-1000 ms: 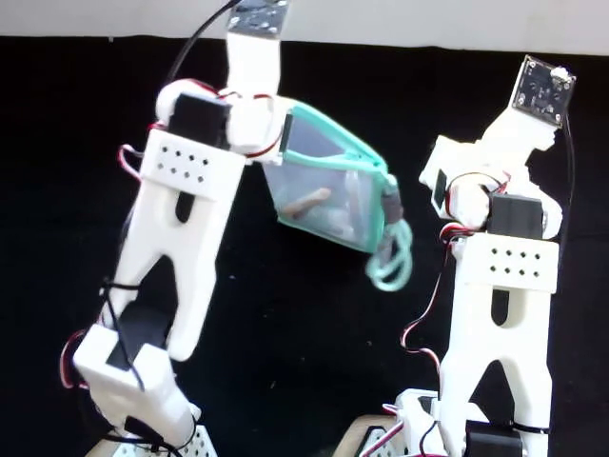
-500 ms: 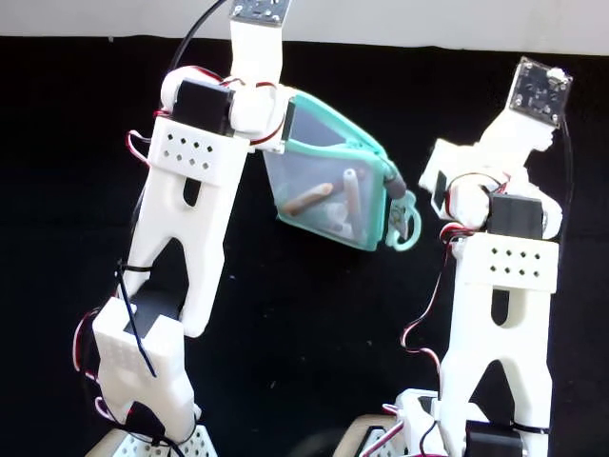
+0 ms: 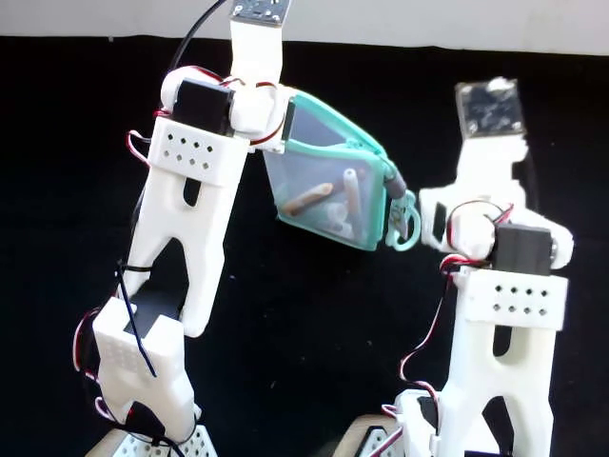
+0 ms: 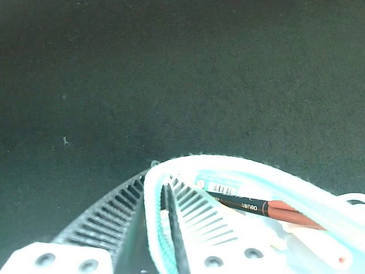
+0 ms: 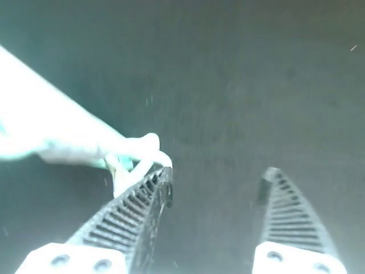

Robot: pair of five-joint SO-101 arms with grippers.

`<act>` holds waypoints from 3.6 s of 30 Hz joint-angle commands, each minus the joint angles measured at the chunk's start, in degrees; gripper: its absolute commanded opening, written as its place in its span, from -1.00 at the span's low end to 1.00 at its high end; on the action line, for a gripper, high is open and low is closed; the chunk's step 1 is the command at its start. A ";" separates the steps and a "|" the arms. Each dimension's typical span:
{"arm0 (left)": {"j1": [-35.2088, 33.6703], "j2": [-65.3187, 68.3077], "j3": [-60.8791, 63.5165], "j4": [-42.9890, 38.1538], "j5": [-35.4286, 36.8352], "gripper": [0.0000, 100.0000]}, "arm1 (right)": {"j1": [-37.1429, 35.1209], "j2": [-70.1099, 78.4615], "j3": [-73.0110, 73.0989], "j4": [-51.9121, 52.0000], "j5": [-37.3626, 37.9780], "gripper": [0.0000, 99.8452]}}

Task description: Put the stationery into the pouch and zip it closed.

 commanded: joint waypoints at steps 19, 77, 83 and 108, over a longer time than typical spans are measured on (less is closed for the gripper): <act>-0.31 3.12 0.22 -0.53 -4.84 -0.99 | 0.57 -4.00 28.26 -20.09 -0.09 -0.34; 2.77 3.03 0.22 -0.44 -4.84 -0.99 | 7.96 -4.00 36.53 -63.78 -5.71 -0.99; 2.86 3.03 0.22 -0.44 -4.84 -0.99 | 7.69 -4.00 31.69 -56.84 -10.90 -0.99; 2.77 3.12 0.22 -0.35 -4.84 -0.99 | 5.23 -4.00 9.80 -9.45 -2.11 -0.49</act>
